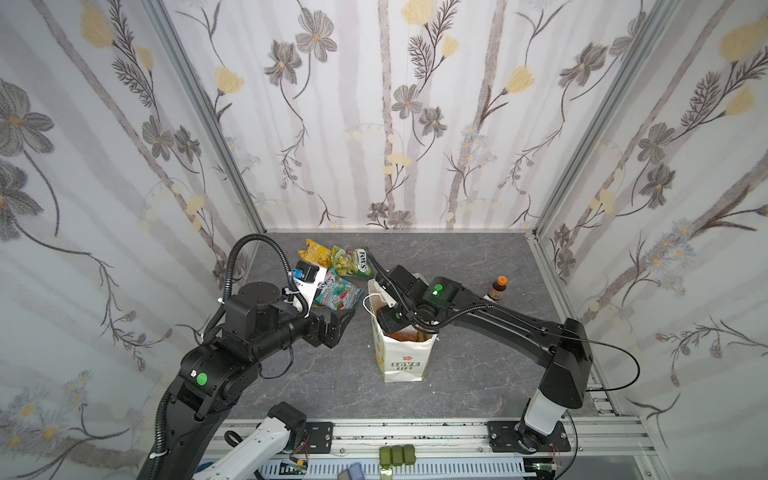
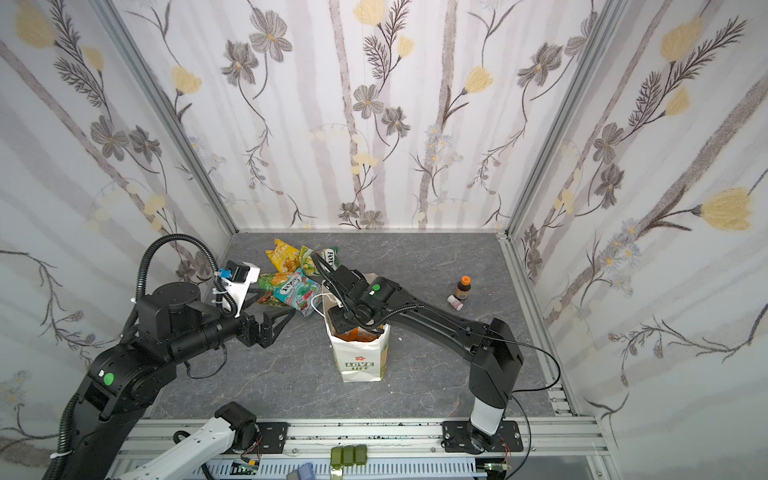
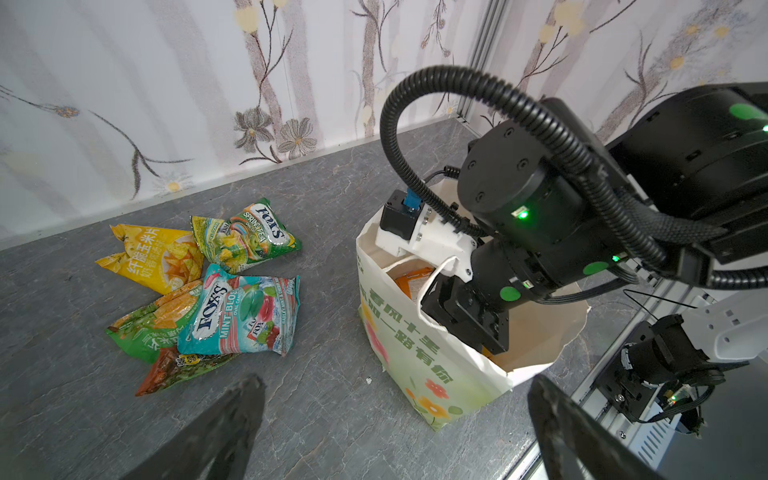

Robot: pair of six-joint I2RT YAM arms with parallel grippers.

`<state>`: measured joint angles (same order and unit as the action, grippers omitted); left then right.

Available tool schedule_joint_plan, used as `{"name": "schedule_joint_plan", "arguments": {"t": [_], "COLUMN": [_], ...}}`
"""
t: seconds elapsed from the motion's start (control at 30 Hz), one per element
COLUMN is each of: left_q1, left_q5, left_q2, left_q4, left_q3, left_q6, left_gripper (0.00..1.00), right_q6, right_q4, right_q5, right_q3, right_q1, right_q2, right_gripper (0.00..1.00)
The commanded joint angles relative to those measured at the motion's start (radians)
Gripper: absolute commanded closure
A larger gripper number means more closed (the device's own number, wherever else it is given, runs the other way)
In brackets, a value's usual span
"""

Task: Take the snacks out of the paper bag
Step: 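Grasp the orange Fox's Fruits packet inside the bag with the right gripper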

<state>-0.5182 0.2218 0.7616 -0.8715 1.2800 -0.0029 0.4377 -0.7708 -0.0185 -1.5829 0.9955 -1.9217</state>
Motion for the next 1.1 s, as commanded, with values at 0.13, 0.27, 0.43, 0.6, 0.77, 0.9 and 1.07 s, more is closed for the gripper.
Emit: {"name": "schedule_joint_plan", "arguments": {"t": [0.13,0.27,0.43,0.6,0.77,0.9,1.07], "left_q1": [0.001,0.0,0.001,0.0,0.0,-0.001,0.0], "left_q5": [-0.002,-0.001,0.001,0.001,0.002,0.0,-0.002], "left_q2": [-0.008,-0.011,-0.008,-0.008,-0.009,-0.011,-0.016], "left_q4": [0.002,0.003,0.005,0.006,0.005,0.004,0.006], "left_q3": [-0.011,-0.013,-0.013,-0.013,-0.016,-0.016,-0.02], "left_q6": [0.013,0.011,0.011,0.012,0.009,0.006,0.003], "left_gripper": [0.0,0.0,0.0,0.0,0.0,0.0,0.0], "right_q6": [-0.017,-0.019,-0.019,-0.012,-0.002,-0.004,-0.004], "right_q4": [-0.008,0.004,0.037,0.094,0.167,0.212,0.239], "right_q5": [0.023,0.023,0.017,0.035,0.039,0.037,0.016], "right_q3": [0.009,0.027,0.053,0.088,0.142,0.178,0.201], "right_q1": [-0.001,-0.001,-0.001,-0.001,-0.001,-0.002,-0.003], "right_q2": [-0.059,-0.078,-0.1,-0.115,-0.125,-0.153,-0.2], "right_gripper": [0.45,0.43,0.36,0.29,0.19,0.15,0.16]}}
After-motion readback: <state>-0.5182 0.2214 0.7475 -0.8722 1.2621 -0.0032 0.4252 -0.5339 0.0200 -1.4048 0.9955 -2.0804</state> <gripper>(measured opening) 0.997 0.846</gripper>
